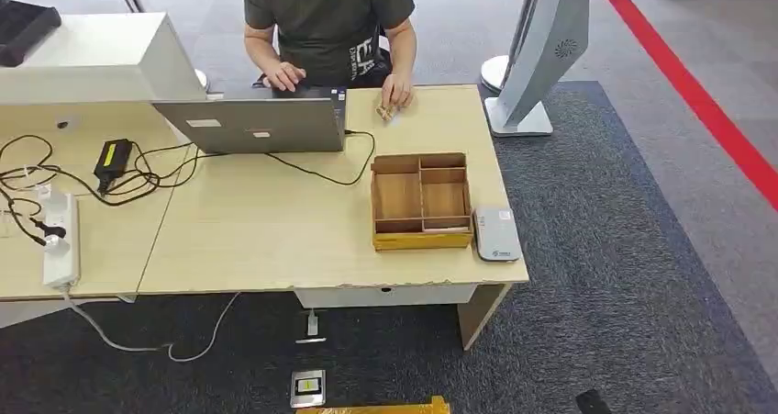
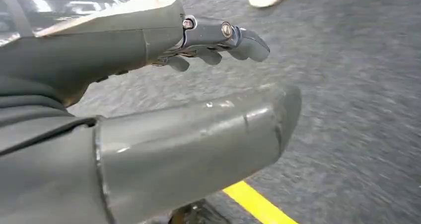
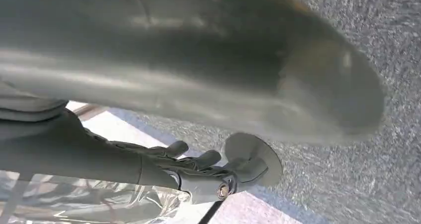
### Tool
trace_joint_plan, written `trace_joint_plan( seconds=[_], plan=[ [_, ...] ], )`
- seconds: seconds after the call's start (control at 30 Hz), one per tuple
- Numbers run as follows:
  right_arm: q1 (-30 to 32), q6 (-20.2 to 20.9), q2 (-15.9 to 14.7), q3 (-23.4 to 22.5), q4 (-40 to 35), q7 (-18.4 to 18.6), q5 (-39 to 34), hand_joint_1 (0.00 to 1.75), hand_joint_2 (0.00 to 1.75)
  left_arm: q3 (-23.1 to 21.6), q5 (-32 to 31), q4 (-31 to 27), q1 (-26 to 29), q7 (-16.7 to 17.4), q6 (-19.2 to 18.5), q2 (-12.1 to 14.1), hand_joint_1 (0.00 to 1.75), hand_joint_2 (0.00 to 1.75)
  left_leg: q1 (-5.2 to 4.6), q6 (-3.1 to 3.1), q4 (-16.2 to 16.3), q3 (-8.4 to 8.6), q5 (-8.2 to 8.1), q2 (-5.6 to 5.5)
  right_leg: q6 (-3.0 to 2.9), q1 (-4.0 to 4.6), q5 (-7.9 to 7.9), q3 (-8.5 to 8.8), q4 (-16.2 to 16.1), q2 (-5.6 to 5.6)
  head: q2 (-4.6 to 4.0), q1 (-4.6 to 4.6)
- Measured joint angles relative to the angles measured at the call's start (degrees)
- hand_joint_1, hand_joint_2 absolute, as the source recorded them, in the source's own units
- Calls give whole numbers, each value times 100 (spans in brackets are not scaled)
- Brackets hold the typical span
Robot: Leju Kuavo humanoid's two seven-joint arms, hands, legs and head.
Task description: Pass the card to the sensor for recognition and then transmit it.
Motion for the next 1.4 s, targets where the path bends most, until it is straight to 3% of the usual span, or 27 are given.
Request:
trace_joint_plan(
  seconds=[0.1,0.2,0.37,0.53,0.73,1.0,1.17,1.4],
  plan=[
    [12,66,68,2,20,50,28,0,0,0,-199,-7,18,600,11,-156,0,0,-4,1,1,2,-1,1,1,-4,0,0,0,0,0,-4],
    [12,112,131,7,24,53,53,0,0,-4,-219,-20,30,674,-129,-383,0,0,-4,2,1,2,-1,0,1,-5,0,4,-1,0,0,0],
    [11,68,214,20,42,-79,-22,0,0,-11,-376,-26,38,571,-398,-751,0,0,-6,5,1,6,-3,1,3,-6,1,7,-1,0,0,0],
    [-38,35,286,48,41,-96,-13,0,0,-52,-567,-42,42,-6,-691,-995,0,0,-5,5,1,8,-3,0,5,-5,3,10,-1,0,0,0],
    [-48,-2,356,61,44,-59,-85,0,0,-76,-577,-50,43,-310,-865,-1043,0,0,-3,4,1,14,-2,0,4,-4,2,12,-1,0,0,0],
    [12,-44,442,66,48,-39,-205,0,0,-76,-520,-48,43,-246,-1058,-1028,0,0,-4,4,1,13,-3,1,4,-4,2,12,-1,0,0,0],
    [12,-70,483,76,48,-39,-205,0,0,-166,-717,-48,40,-76,-855,-1026,0,0,-4,4,1,13,-3,1,5,-5,2,13,-1,0,0,0],
    [11,-124,501,85,48,-116,-212,0,0,-269,-818,-50,39,-209,-428,-1054,0,0,-4,4,1,14,-3,1,4,-4,2,15,-1,0,0,0]
  ],
)
